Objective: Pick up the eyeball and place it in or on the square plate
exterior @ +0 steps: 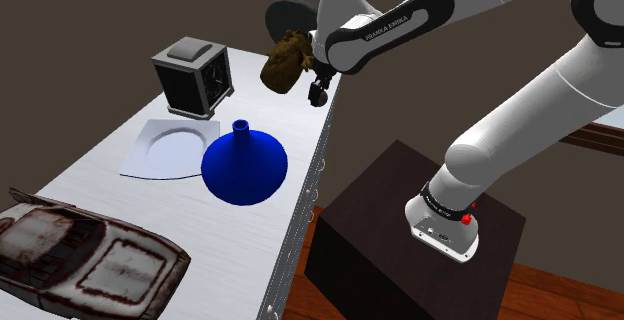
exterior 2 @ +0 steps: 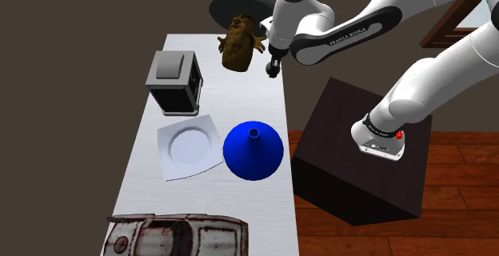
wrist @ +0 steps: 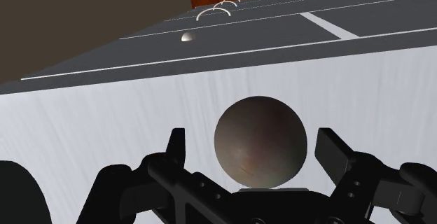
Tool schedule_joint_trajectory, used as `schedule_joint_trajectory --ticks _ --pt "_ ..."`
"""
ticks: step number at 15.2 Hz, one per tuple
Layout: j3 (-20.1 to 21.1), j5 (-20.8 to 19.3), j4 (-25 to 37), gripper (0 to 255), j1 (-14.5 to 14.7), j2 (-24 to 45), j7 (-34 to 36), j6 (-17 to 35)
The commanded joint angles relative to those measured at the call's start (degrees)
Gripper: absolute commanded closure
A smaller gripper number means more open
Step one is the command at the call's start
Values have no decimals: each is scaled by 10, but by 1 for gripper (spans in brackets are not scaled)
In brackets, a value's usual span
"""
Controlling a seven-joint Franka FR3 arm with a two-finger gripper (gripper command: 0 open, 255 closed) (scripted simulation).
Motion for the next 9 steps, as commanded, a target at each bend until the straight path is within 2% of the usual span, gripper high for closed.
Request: schedule_joint_trajectory --ticks 1,7,8,9 --pt "0 -2 -2 0 -1 3 1 5" --pt "0 -2 -2 0 -1 3 1 5" --pt "0 -2 -2 255 -1 3 1 5" --pt "0 -2 -2 255 -1 3 1 5"
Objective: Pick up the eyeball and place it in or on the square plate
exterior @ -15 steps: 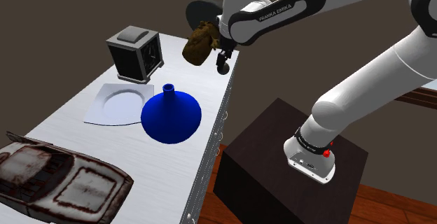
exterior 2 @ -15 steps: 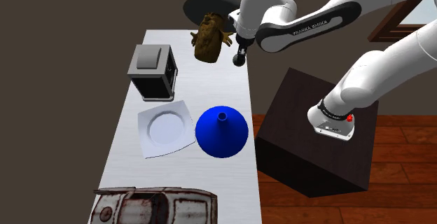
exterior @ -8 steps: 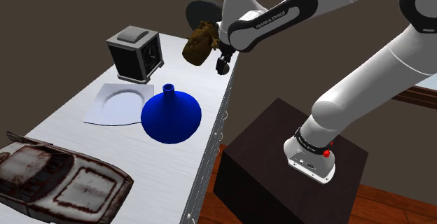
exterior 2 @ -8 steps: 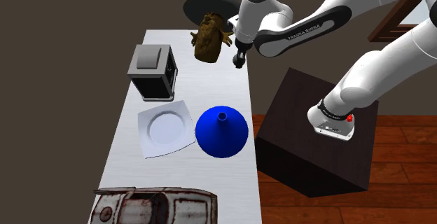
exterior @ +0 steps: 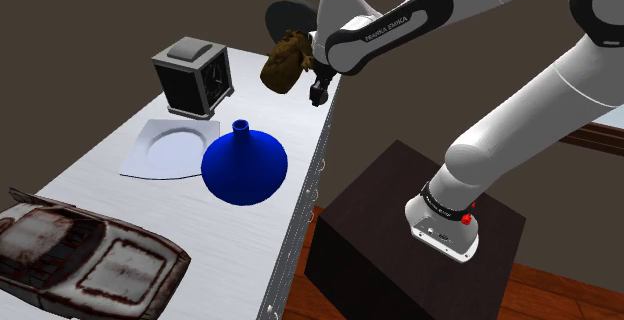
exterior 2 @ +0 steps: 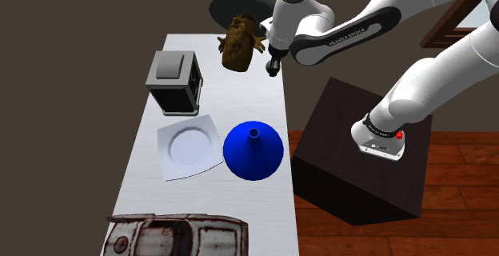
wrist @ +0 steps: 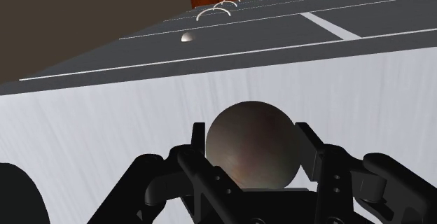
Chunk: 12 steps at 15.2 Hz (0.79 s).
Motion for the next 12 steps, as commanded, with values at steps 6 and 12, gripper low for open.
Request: schedule_joint_trajectory --ticks 6,12 --pt "0 0 0 255 0 0 0 0" --pt "-4 11 15 255 3 -20 -11 -33"
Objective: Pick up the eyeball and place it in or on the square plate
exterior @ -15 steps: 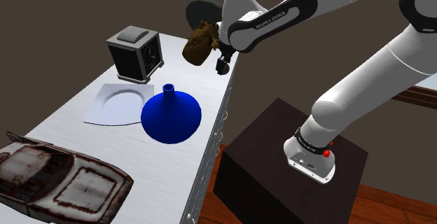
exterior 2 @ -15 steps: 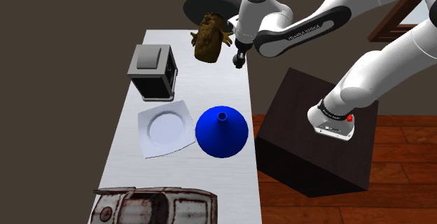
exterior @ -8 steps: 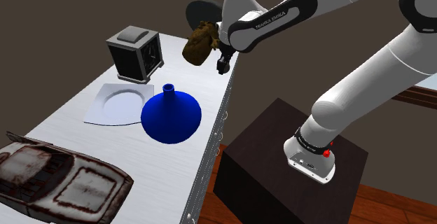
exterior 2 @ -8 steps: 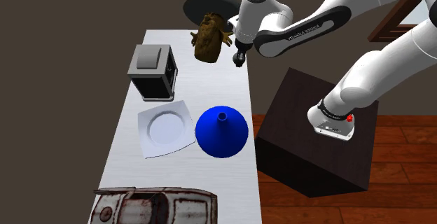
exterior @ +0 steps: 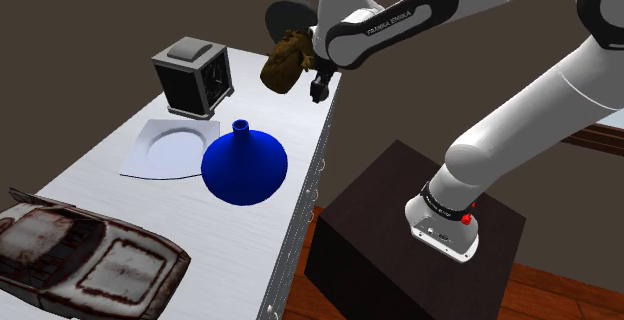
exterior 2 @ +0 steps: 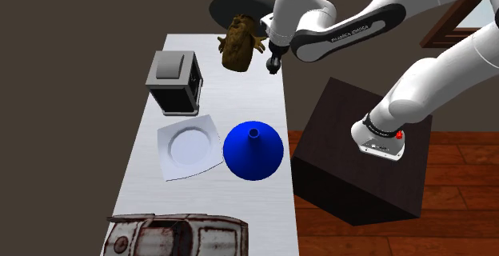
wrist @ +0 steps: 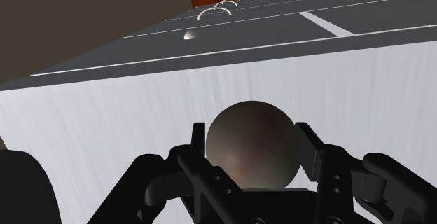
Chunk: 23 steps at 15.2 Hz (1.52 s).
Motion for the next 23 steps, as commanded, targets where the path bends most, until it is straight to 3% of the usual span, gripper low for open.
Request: schedule_joint_trajectory --ticks 1,16,23 --pt "-2 5 9 255 1 -10 -6 -18" --pt "-13 25 77 255 7 -58 -31 -133" --pt "61 10 148 255 35 6 80 -151"
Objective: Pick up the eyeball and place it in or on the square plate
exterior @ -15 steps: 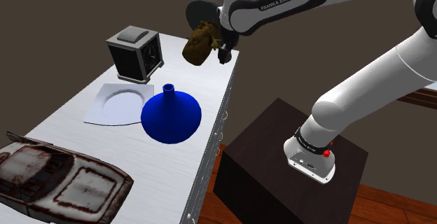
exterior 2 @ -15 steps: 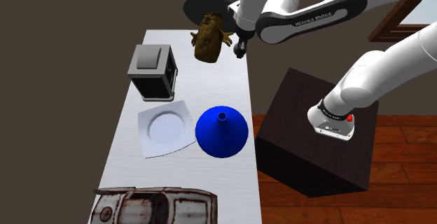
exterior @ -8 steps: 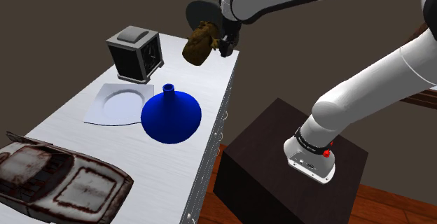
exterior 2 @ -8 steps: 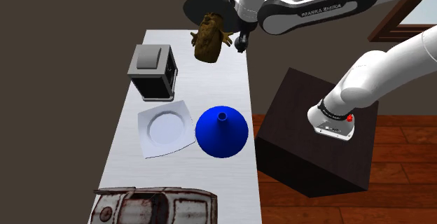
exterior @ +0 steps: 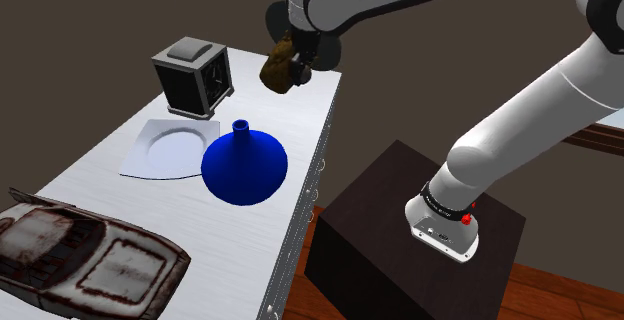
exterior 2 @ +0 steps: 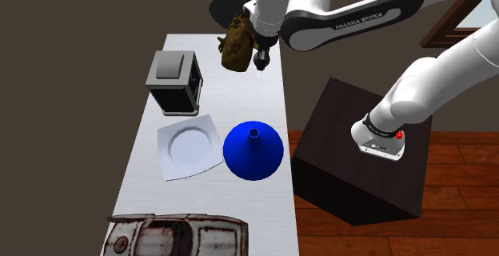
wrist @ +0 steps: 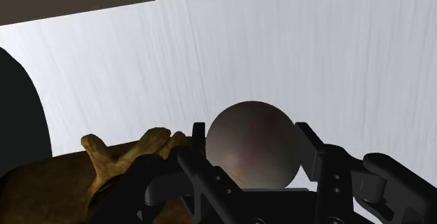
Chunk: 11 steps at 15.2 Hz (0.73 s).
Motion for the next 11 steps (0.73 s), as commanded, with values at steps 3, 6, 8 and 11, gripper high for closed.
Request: schedule_joint_trajectory --ticks 3,6,8,11 --pt "40 -17 49 255 16 43 67 -16" --pt "68 -40 95 255 29 86 118 -30" --pt "85 -58 130 255 40 118 152 -41" --pt "106 -91 187 255 61 171 203 -63"
